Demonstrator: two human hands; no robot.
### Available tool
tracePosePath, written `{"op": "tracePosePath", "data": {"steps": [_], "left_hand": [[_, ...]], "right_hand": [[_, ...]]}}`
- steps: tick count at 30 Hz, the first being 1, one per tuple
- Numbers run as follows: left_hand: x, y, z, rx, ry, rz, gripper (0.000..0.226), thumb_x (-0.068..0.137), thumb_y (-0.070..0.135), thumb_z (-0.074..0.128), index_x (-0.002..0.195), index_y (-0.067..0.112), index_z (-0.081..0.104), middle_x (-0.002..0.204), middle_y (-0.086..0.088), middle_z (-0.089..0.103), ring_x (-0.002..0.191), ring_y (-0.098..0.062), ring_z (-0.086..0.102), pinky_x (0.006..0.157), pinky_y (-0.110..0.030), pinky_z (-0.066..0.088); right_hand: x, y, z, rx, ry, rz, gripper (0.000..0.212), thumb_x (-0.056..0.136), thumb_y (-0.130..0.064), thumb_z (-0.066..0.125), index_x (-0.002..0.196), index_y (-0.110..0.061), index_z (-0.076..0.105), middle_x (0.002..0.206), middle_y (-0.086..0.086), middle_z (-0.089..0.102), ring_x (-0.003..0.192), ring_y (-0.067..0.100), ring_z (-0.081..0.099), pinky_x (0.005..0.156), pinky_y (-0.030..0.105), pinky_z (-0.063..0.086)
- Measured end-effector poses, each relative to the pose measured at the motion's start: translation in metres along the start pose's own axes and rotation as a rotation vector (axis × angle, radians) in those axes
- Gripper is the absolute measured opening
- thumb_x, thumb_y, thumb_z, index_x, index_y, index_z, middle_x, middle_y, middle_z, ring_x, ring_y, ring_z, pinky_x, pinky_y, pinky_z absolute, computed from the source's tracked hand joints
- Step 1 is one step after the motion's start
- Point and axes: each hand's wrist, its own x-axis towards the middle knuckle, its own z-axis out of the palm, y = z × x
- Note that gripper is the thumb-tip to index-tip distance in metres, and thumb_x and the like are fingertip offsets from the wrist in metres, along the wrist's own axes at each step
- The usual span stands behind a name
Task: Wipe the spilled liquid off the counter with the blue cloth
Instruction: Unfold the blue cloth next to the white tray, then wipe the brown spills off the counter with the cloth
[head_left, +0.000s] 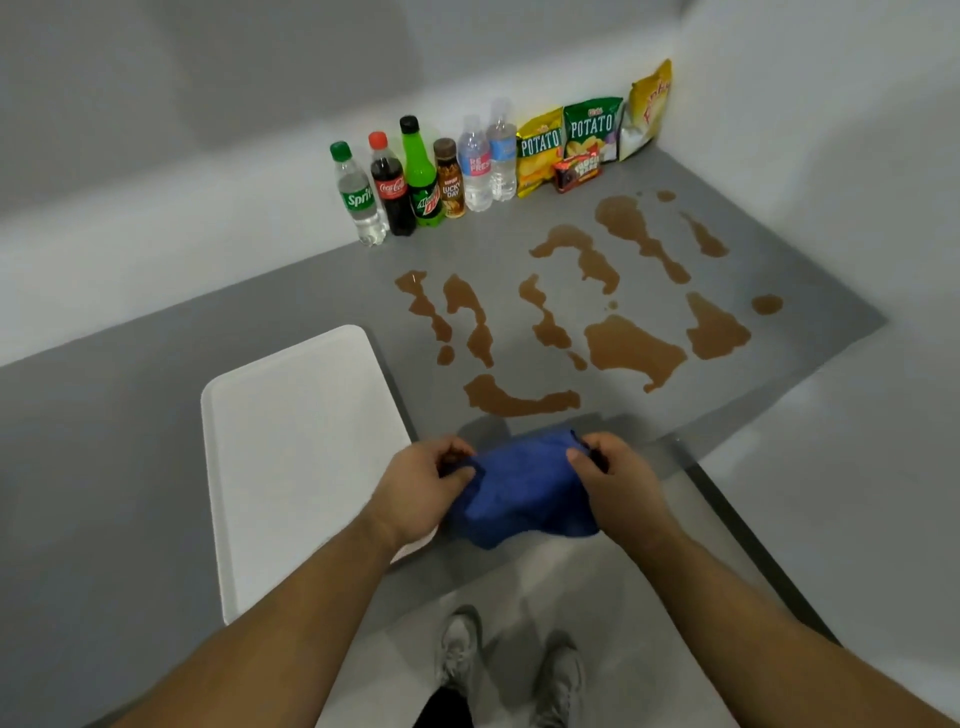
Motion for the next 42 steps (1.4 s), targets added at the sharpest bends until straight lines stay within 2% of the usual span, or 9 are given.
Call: {"op": "tracePosePath", "data": {"steps": [3,6,11,14,16,19,29,35,42], "left_hand": [[0.017,-0.004,-0.003,0.044,0.057,0.038,0.024,0.097,0.023,0.066,0.099,0.046,0.066,0.094,0.021,0.071,0.089,0.001,0.067,0.078,-0.010,0.050],[0.029,-0.016,0.000,0.311,-0.013,0.087,0.018,0.099,0.026,0.059,0.111,0.037,0.066,0.109,0.008,0.071,0.098,-0.016,0.065,0.091,-0.033,0.054],[0.038,-0.046,-0.001,0.510,0.098,0.288,0.019,0.093,0.040,0.057,0.110,0.034,0.064,0.114,0.008,0.066,0.110,-0.019,0.057,0.109,-0.040,0.042],[0.044,-0.064,-0.006,0.506,0.199,0.294,0.029,0.092,0.048,0.060,0.115,0.030,0.064,0.124,0.006,0.063,0.121,-0.020,0.052,0.118,-0.046,0.037],[0.050,-0.072,-0.011,0.486,0.213,0.257,0.041,0.096,0.054,0.052,0.124,0.027,0.063,0.133,0.003,0.062,0.130,-0.022,0.049,0.121,-0.050,0.035],[0.058,-0.080,-0.016,0.475,0.201,0.261,0.047,0.101,0.051,0.044,0.134,0.023,0.061,0.146,0.000,0.059,0.142,-0.024,0.045,0.124,-0.053,0.031],[0.059,-0.095,-0.011,0.488,0.280,0.399,0.041,0.102,0.032,0.057,0.139,0.016,0.062,0.151,-0.003,0.057,0.147,-0.024,0.045,0.123,-0.052,0.035],[0.059,-0.093,-0.009,0.502,0.307,0.392,0.040,0.101,0.031,0.057,0.138,0.015,0.063,0.149,-0.004,0.059,0.144,-0.024,0.048,0.123,-0.051,0.035],[0.072,-0.090,-0.015,0.498,0.324,0.402,0.039,0.094,0.036,0.064,0.125,0.014,0.069,0.126,-0.008,0.071,0.116,-0.030,0.065,0.110,-0.046,0.050]], "right_hand": [[0.020,-0.002,0.006,-0.081,0.091,-0.055,0.020,0.097,-0.035,0.063,0.115,-0.026,0.064,0.098,-0.008,0.068,0.085,0.010,0.063,0.075,0.028,0.050],[0.031,-0.002,0.018,-0.339,0.179,-0.113,0.034,0.093,-0.020,0.065,0.128,-0.019,0.062,0.118,0.004,0.062,0.104,0.023,0.060,0.088,0.039,0.052],[0.013,-0.004,0.066,-0.614,0.151,-0.382,0.035,0.091,-0.035,0.068,0.123,-0.020,0.067,0.131,0.002,0.060,0.119,0.023,0.058,0.102,0.041,0.052],[0.005,-0.006,0.099,-0.724,0.142,-0.228,0.066,0.094,-0.055,0.055,0.148,-0.019,0.048,0.162,0.006,0.036,0.150,0.028,0.030,0.125,0.046,0.024],[0.002,-0.004,0.118,-0.779,0.099,-0.127,0.085,0.096,-0.069,0.036,0.161,-0.016,0.023,0.172,0.006,0.010,0.158,0.027,0.003,0.128,0.047,0.001],[0.002,-0.005,0.137,-0.826,0.078,-0.067,0.099,0.093,-0.080,0.017,0.163,-0.013,-0.001,0.172,0.007,-0.008,0.157,0.027,-0.013,0.126,0.050,-0.008],[0.004,0.035,0.106,-0.929,0.107,-0.188,0.094,0.091,-0.085,0.025,0.164,-0.028,0.007,0.173,0.003,-0.004,0.158,0.028,-0.008,0.126,0.057,0.007],[0.029,0.013,0.123,-0.946,0.112,-0.121,0.097,0.094,-0.081,0.013,0.164,-0.015,0.002,0.171,0.011,-0.005,0.157,0.032,-0.011,0.127,0.053,0.001],[0.011,0.042,0.090,-0.958,0.044,-0.253,0.082,0.100,-0.074,0.017,0.164,-0.026,-0.002,0.172,0.000,-0.008,0.157,0.023,-0.015,0.127,0.052,-0.003]]}}
